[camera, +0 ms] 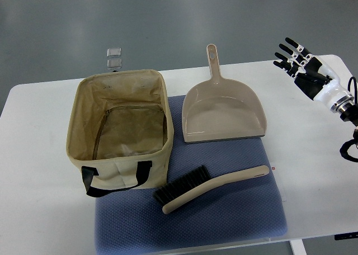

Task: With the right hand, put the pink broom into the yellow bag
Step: 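Move the right hand over the dustpan down toward the brush handle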

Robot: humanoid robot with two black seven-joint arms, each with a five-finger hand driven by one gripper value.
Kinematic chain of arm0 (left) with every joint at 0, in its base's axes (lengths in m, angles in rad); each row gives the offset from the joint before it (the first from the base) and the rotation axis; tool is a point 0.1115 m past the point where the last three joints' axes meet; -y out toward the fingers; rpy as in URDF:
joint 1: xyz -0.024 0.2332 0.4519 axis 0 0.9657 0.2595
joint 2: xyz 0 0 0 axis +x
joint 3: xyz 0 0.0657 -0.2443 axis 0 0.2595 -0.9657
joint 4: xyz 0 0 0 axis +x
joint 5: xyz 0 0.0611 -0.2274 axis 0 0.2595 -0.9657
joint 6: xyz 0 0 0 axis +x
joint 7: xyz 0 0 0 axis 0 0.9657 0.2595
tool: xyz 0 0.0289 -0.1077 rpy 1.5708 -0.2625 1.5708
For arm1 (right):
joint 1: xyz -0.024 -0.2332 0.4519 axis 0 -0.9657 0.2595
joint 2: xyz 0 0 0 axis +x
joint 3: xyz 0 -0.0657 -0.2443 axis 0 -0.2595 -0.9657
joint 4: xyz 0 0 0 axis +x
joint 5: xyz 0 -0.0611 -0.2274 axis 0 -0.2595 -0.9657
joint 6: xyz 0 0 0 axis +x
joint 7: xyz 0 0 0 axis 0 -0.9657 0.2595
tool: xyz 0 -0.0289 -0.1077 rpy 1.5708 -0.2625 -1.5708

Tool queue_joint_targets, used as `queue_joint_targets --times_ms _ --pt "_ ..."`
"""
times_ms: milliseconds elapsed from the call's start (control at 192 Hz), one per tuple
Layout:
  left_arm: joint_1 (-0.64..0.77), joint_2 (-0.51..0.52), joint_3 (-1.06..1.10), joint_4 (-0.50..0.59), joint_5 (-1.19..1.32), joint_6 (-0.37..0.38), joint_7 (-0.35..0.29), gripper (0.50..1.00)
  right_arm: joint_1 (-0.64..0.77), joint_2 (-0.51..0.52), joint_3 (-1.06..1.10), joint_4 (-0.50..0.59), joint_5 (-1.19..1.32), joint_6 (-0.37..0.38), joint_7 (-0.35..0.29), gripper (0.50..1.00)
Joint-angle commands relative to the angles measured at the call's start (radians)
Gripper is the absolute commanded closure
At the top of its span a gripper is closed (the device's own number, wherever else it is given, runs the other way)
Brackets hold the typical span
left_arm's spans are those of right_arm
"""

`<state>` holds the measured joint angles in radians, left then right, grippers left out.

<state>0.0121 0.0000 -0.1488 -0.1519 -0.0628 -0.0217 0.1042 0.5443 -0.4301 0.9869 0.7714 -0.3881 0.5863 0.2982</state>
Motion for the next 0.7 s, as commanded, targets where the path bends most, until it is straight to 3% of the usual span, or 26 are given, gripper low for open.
queue_joint_targets --times_ms 0,162,392,554,695 --pt "0.000 0.000 0.000 0.000 0.000 0.000 0.000 0.500 0.003 -0.036 -0.054 0.060 0.000 0.025 0.007 0.570" --pt "0.000 0.000 0.000 0.000 0.000 0.000 0.000 0.500 0.031 -0.107 -0.157 0.175 -0.005 0.025 0.012 0.572" --pt "0.000 0.000 0.000 0.000 0.000 -0.001 0.000 0.500 0.074 -0.208 -0.304 0.332 -0.216 0.004 0.117 0.572" --pt "0.000 0.000 0.000 0.000 0.000 0.000 0.000 0.500 0.074 -0.237 -0.353 0.440 -0.496 -0.069 0.177 0.574" --pt "0.000 0.000 0.000 0.000 0.000 -0.001 0.000 0.500 0.075 -0.266 -0.427 0.546 -0.703 -0.192 0.203 0.574"
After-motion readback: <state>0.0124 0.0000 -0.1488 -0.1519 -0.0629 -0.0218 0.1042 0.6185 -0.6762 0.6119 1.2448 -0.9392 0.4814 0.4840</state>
